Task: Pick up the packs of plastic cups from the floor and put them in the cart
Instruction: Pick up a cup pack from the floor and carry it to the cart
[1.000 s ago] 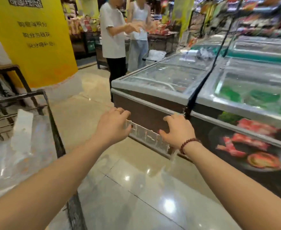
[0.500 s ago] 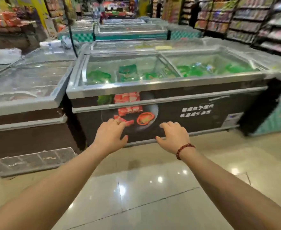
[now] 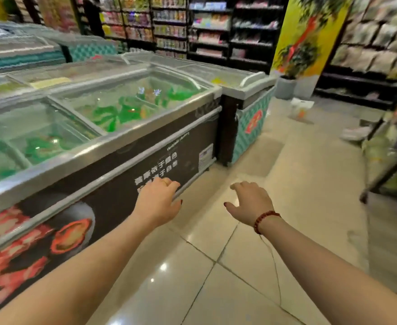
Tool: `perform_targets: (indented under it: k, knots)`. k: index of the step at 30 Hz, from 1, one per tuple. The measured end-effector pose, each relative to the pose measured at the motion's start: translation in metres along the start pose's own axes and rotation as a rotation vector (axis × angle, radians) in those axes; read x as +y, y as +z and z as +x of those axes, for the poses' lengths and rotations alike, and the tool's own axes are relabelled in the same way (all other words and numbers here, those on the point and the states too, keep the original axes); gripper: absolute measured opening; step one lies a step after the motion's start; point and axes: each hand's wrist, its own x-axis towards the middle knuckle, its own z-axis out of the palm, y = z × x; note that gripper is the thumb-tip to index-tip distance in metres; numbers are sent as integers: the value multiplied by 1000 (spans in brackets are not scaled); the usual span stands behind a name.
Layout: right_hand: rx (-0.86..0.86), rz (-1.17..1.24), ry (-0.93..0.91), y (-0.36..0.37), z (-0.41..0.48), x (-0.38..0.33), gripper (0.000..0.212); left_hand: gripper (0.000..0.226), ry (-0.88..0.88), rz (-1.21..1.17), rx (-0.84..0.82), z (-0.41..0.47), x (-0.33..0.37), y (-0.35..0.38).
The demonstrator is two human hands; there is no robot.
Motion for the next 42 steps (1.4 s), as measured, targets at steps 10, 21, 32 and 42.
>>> perform_targets:
  k: [10, 21, 32, 42]
  knots:
    - [-33, -13, 369, -2, 115, 159, 52, 45, 308, -1, -24, 232, 80, 46]
    - [67, 20, 522, -53, 296, 351, 53, 39, 455, 33, -42, 515, 204, 54]
    - [158, -4, 560, -102, 508, 505, 54, 44, 530, 12, 56, 792, 286, 70]
    - [186, 10, 627, -153, 714, 655, 53, 46, 559, 3, 48, 1057, 348, 90]
